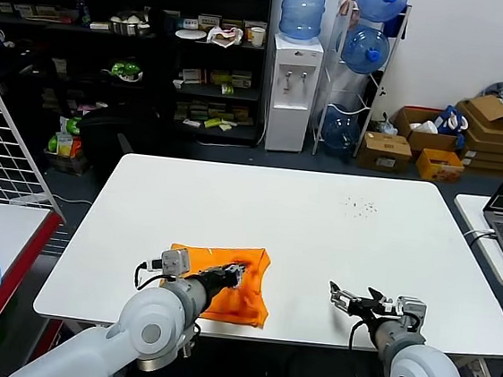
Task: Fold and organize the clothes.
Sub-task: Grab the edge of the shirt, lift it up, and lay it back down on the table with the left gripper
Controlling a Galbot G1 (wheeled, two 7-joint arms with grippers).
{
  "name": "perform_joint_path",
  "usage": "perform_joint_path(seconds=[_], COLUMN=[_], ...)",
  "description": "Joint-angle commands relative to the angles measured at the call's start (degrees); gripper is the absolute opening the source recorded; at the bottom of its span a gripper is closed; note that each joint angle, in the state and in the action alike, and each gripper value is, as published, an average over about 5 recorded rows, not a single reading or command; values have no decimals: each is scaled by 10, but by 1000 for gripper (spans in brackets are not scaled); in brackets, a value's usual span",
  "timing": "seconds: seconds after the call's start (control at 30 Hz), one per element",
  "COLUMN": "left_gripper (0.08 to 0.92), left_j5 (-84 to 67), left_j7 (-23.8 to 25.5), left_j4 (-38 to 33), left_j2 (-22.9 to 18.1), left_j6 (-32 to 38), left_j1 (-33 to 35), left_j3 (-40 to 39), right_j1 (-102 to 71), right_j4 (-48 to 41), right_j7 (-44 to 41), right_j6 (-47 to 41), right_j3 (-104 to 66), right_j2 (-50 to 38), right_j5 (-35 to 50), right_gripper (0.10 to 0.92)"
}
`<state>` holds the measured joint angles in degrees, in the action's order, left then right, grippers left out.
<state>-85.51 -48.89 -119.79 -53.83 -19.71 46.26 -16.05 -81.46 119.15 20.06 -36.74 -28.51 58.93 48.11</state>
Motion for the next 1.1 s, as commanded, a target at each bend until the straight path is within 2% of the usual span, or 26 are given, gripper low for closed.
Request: perform_joint_path(seconds=[0.03, 0.1, 0.27, 0.33, 0.43, 0.63, 1.1], left_gripper=[420, 481, 620, 680, 767, 907, 921], left_j5=[2, 23, 97, 105, 116, 131, 130], left_j7=[50, 105, 314, 370, 414, 452, 451], left_j4=[-38, -24, 45, 64, 83, 103, 145], left_j2=[100, 151, 286, 311, 302, 274, 230], left_j6=[-17, -25, -8, -1, -3, -10, -30], left_j1=[43, 76, 156, 169, 172, 154, 118], left_j3=[106, 150, 199, 194, 181, 149, 128], right_j1=[3, 4, 7, 8, 8, -3, -4], right_j4=[-1, -1, -5, -6, -5, 2, 1], right_j7=[-2, -4, -8, -8, -9, -9, -8], right_j6=[1, 2, 4, 4, 4, 4, 4], right_j3=[1, 1, 4, 6, 6, -4, -3], right_j2=[-2, -2, 1, 3, 5, 1, 4], right_j5=[2, 2, 1, 1, 0, 0, -1], right_gripper=[921, 921, 921, 921, 921, 921, 921])
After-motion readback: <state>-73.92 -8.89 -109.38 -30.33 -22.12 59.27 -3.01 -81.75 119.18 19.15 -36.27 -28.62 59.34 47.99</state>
